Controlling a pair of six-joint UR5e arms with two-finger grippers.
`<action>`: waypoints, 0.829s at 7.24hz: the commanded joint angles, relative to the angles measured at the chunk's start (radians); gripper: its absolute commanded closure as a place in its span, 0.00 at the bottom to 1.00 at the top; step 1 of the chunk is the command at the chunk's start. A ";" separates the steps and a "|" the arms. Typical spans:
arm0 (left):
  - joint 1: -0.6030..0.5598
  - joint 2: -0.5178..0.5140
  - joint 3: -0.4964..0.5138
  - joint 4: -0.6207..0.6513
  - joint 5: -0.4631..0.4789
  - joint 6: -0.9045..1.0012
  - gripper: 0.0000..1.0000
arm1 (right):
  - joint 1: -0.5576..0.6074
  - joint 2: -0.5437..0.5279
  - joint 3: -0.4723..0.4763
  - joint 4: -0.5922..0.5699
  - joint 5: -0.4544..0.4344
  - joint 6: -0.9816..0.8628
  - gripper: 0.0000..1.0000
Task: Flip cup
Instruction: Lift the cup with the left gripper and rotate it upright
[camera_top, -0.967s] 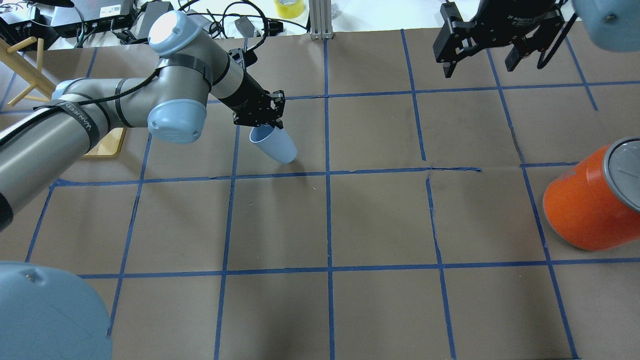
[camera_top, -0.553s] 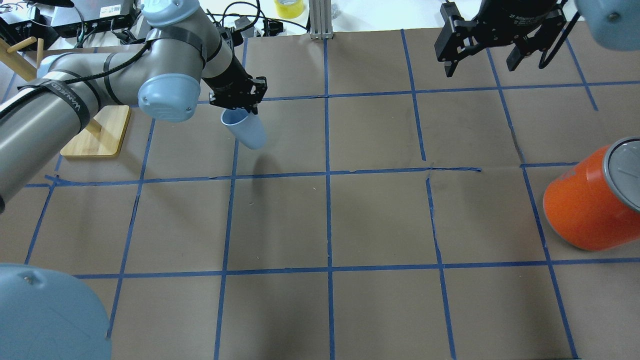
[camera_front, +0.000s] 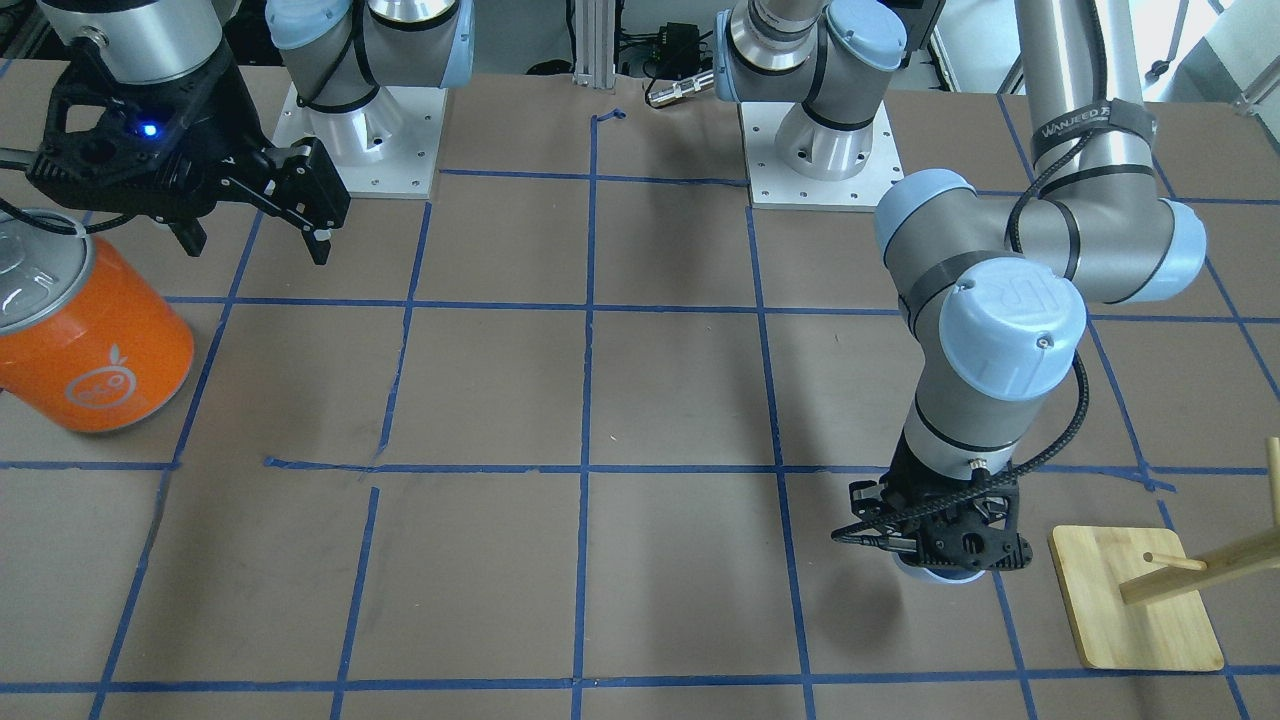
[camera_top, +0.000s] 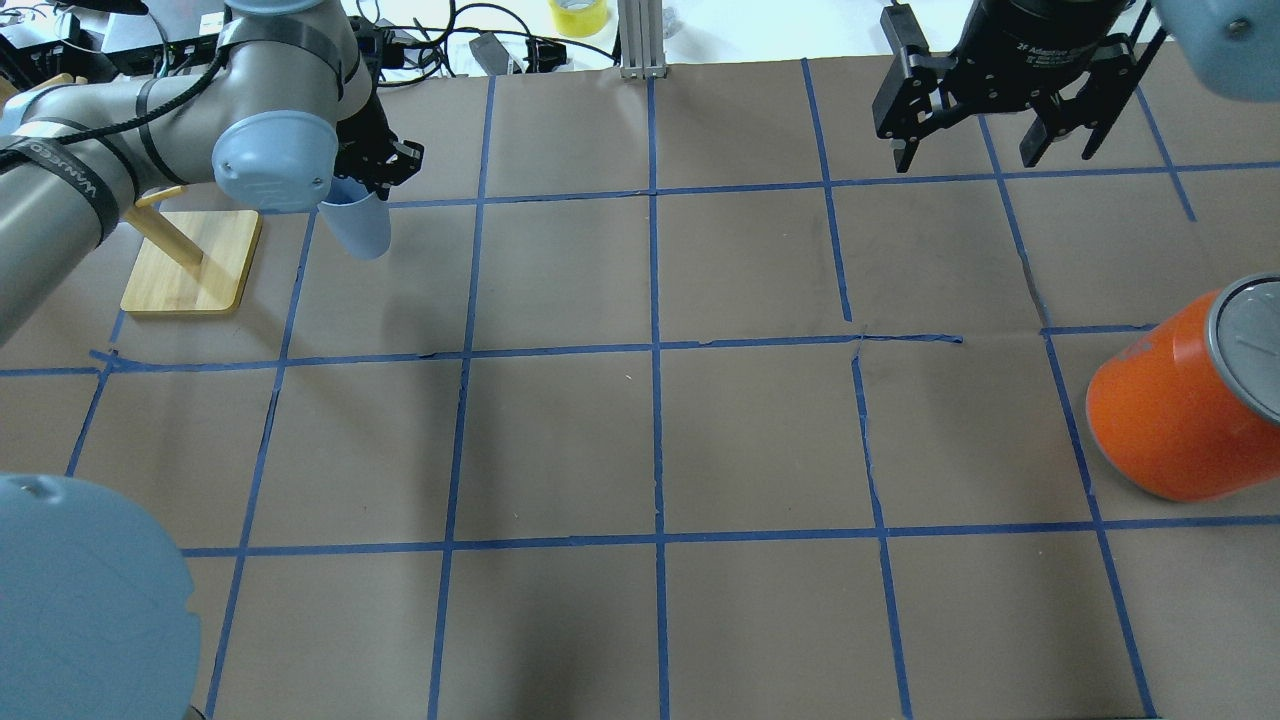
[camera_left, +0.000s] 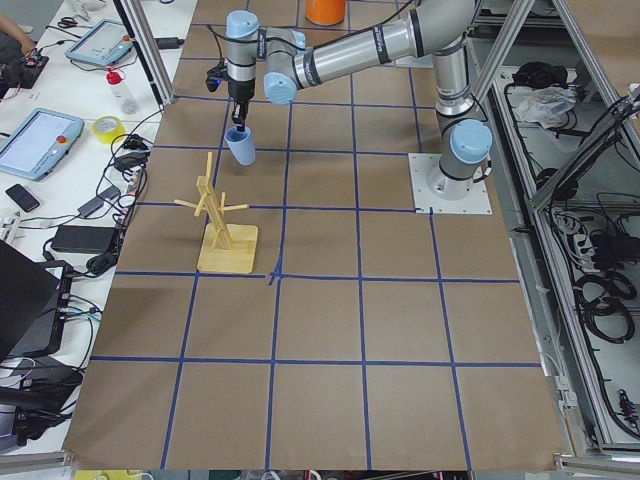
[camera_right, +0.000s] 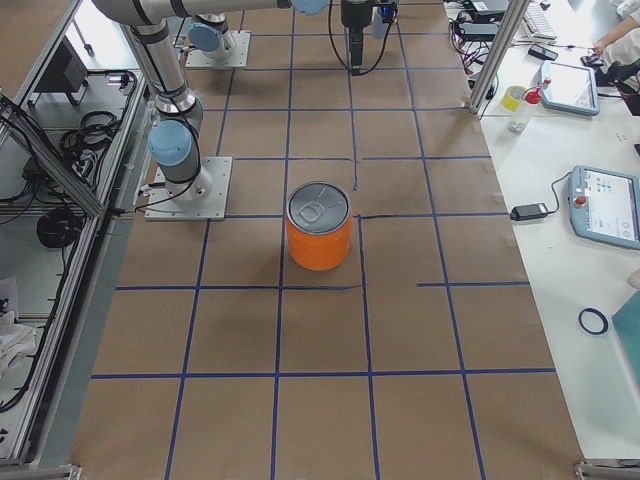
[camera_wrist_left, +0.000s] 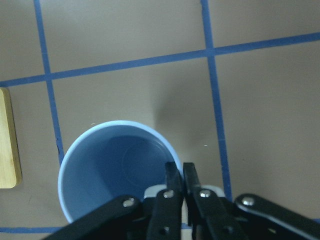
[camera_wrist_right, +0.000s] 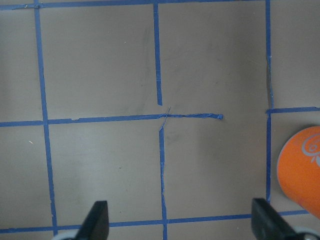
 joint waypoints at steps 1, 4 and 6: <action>0.017 -0.028 -0.020 0.063 -0.027 0.000 1.00 | 0.001 0.000 0.000 0.000 0.000 0.003 0.00; 0.034 -0.069 -0.022 0.103 -0.063 0.007 1.00 | 0.001 0.000 0.002 -0.008 0.001 0.003 0.00; 0.036 -0.086 -0.020 0.103 -0.063 0.003 1.00 | 0.001 0.000 0.003 -0.006 -0.001 0.003 0.00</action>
